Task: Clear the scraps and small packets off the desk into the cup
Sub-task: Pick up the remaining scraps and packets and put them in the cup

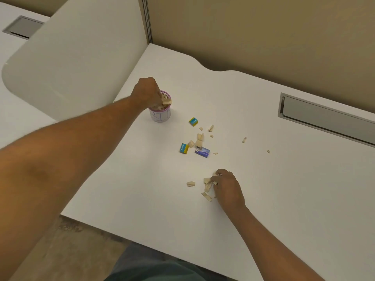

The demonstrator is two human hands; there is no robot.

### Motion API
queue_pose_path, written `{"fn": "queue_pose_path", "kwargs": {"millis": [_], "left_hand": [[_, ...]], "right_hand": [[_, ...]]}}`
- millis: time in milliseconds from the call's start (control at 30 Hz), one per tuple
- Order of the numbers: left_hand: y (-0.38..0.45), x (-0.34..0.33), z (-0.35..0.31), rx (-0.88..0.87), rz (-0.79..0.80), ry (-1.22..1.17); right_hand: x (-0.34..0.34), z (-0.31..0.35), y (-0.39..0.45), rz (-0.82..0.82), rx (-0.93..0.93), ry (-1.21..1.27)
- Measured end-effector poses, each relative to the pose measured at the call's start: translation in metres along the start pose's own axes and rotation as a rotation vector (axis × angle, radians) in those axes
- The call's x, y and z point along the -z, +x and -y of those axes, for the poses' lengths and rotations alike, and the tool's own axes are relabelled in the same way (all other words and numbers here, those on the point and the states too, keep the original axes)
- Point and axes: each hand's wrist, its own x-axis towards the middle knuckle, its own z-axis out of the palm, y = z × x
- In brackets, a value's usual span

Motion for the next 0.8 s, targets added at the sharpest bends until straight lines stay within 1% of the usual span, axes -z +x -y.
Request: {"fn": "queue_pose_path", "kwargs": {"millis": [100,300,367,433,467,500,567,667,733,800], "left_hand": [[0.004,0.000,0.003,-0.014,-0.022,-0.071],[0.002,0.001,0.006,0.043,-0.160,-0.323],[-0.012,-0.002,0.008,0.017,-0.249,-0.385],[-0.036,-0.016,0.014,-0.051,-0.336,-0.368],[-0.051,-0.029,0.021,-0.092,-0.335,-0.339],[-0.068,-0.045,0.029,-0.138,-0.291,-0.304],[-0.094,-0.080,0.051,-0.235,-0.138,-0.205],[-0.111,-0.127,0.087,-0.356,0.097,0.042],[-0.113,-0.148,0.105,-0.420,0.182,0.200],[-0.113,-0.163,0.114,-0.458,0.212,0.297]], "right_hand": [[0.001,0.001,0.000,0.009,0.000,0.011],[0.002,0.001,0.002,0.024,-0.002,-0.014],[0.001,0.000,0.002,0.026,-0.005,-0.015],[0.002,-0.001,0.002,0.019,-0.026,0.010],[0.003,-0.001,0.002,0.008,-0.050,0.045],[0.004,0.000,0.001,-0.010,-0.083,0.099],[0.009,0.003,0.000,-0.069,-0.179,0.265],[0.024,0.012,0.002,-0.131,-0.366,0.541],[0.036,0.021,0.008,-0.133,-0.405,0.631],[0.049,0.036,0.017,-0.124,-0.400,0.710]]}}
